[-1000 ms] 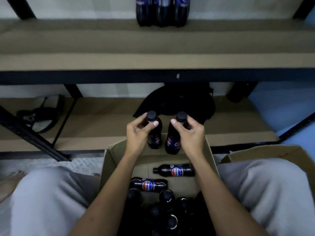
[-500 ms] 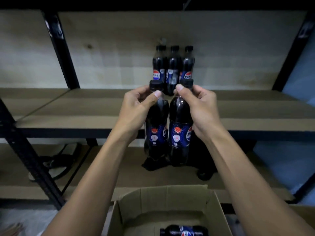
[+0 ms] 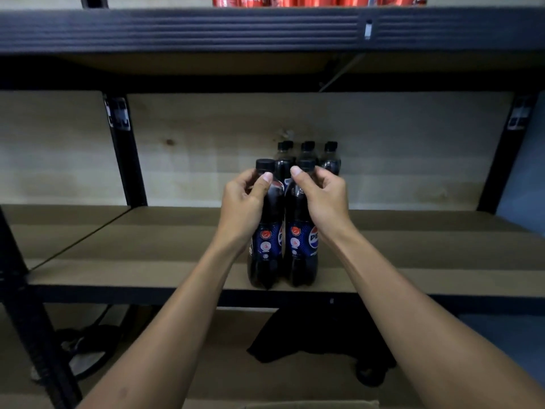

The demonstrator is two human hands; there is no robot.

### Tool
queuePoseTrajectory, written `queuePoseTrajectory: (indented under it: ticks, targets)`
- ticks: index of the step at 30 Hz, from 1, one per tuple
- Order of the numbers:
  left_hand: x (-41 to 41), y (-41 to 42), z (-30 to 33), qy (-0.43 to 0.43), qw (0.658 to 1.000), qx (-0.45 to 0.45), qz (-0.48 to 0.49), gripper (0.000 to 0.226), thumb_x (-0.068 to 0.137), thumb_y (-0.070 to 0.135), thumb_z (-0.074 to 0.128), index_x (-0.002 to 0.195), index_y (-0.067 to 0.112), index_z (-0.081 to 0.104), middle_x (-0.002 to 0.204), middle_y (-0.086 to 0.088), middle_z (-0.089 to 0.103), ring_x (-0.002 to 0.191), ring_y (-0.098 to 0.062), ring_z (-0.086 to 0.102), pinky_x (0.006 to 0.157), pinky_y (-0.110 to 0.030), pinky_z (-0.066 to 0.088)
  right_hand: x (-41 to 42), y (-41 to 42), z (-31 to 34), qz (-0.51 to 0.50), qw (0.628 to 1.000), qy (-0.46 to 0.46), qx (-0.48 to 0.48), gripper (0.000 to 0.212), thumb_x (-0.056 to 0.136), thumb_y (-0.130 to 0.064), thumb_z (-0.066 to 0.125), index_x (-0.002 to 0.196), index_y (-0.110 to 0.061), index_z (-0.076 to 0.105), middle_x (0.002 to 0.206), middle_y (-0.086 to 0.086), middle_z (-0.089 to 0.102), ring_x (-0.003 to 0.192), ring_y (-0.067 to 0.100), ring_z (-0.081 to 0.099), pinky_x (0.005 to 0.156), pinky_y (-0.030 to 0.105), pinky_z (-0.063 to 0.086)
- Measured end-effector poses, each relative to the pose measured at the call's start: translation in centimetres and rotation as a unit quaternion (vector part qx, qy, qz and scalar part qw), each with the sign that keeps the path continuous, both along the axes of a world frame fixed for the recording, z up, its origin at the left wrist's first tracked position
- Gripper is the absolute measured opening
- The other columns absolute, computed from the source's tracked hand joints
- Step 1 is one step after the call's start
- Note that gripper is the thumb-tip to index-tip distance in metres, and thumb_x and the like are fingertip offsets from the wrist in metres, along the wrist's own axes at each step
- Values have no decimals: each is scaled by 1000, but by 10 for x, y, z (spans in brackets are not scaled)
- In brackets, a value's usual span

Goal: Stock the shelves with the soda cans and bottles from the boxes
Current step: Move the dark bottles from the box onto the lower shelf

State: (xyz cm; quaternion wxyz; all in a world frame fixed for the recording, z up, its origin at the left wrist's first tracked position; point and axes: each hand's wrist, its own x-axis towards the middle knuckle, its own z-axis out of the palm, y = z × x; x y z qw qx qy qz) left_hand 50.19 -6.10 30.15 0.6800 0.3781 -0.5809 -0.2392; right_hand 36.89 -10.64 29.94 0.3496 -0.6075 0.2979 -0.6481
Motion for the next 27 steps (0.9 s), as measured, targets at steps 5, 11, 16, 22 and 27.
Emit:
queuePoseTrajectory:
  ticks: [5, 11, 16, 22, 27]
  targets:
    - [-1, -1, -16, -52, 997, -53, 10, 18, 101, 20, 52, 115, 14, 62, 96, 7, 68, 90, -5, 64, 78, -24, 50, 3, -1, -15, -34, 999, 38, -9, 38, 94, -39, 62, 125, -17, 61, 107, -9, 71, 104, 4, 65, 99, 34, 52]
    - [10, 1, -84, -115, 993, 1, 34, 56, 93, 23, 66, 144, 22, 41, 126, 15, 62, 117, -2, 57, 99, -28, 47, -15, 5, -96, 31, 990, 138, 4, 64, 96, -27, 62, 151, -26, 29, 136, -11, 57, 125, 0, 53, 106, 23, 42]
    - [15, -15, -93, -137, 988, 3, 72, 53, 89, 42, 65, 137, 32, 45, 119, 13, 66, 109, -6, 63, 92, -39, 53, -18, -11, -118, -46, 982, 181, 3, 52, 85, -58, 64, 129, -33, 56, 115, -13, 68, 113, 14, 60, 100, 43, 48]
    - [30, -74, -102, -175, 968, 66, 166, 59, 86, 46, 60, 140, 44, 36, 111, 5, 66, 102, -19, 63, 89, -42, 53, -1, -51, -115, -69, 987, 130, 59, 42, 82, -38, 75, 121, -28, 62, 105, -11, 72, 96, 4, 67, 92, 34, 53]
    - [35, -133, -100, -134, 968, 81, 195, 41, 90, 22, 64, 129, 22, 50, 102, 5, 70, 95, -22, 65, 74, -26, 44, 21, -104, -119, -120, 983, 93, 99, 40, 83, -27, 74, 119, -18, 61, 106, -5, 70, 98, 13, 67, 93, 39, 53]
